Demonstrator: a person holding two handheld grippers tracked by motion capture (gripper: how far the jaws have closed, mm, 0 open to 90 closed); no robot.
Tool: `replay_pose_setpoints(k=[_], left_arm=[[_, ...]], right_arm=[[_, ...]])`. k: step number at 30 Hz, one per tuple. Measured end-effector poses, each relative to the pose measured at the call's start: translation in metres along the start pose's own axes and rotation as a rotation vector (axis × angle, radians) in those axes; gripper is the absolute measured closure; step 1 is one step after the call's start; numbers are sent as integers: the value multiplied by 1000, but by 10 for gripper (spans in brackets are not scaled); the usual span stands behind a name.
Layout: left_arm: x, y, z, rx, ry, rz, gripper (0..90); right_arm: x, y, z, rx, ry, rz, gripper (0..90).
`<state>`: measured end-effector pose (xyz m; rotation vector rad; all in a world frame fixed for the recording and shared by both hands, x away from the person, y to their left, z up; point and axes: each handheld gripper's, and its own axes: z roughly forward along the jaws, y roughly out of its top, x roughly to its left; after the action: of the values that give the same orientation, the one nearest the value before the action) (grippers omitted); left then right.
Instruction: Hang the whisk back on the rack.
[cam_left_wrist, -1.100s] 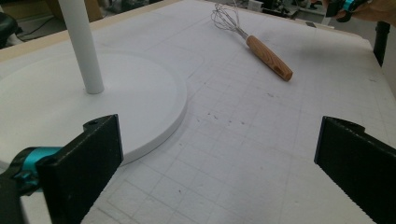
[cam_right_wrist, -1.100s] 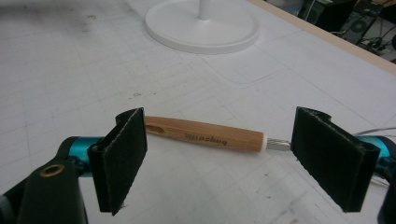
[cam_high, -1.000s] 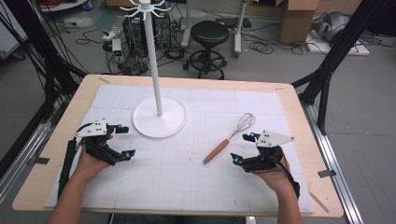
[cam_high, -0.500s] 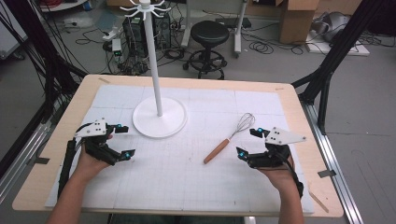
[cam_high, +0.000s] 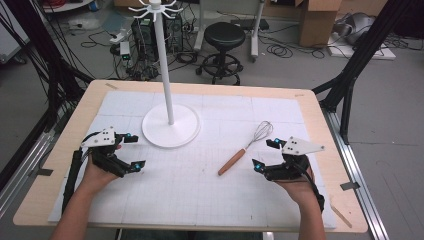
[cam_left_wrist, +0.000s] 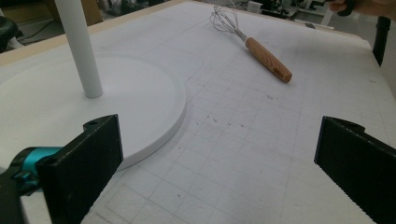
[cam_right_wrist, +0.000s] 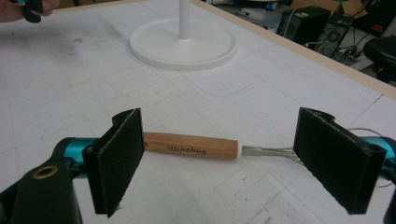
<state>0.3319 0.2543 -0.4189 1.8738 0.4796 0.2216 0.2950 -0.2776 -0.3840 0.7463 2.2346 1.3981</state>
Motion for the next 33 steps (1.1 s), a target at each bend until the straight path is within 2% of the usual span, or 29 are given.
replay_pose_setpoints(k=[4, 8, 14, 20, 23, 25, 28, 33], left_arm=[[-1, 1, -1, -8, 0, 6, 16], [-3, 4, -4, -16, 5, 10, 16], [-4, 6, -6, -26, 11, 16, 17], [-4, 6, -8, -30, 15, 11, 16], [-3, 6, -9, -35, 14, 13, 17], [-3, 6, -9, -35, 17, 9, 16], [-4, 6, -8, -31, 16, 8, 16], [-5, 7, -7, -26, 13, 18, 17]], right_arm=[[0, 5, 2, 25, -6, -30, 156], [-4, 15, 6, 51, 8, -51, 156], [-11, 40, 18, 87, 61, -101, 155], [-19, 52, 38, 192, 100, -127, 140], [-19, 54, 47, 254, 109, -154, 117], [-18, 55, 54, 287, 131, -154, 117], [-17, 55, 66, 332, 146, -177, 117], [-12, 46, 91, 450, 161, -232, 132]])
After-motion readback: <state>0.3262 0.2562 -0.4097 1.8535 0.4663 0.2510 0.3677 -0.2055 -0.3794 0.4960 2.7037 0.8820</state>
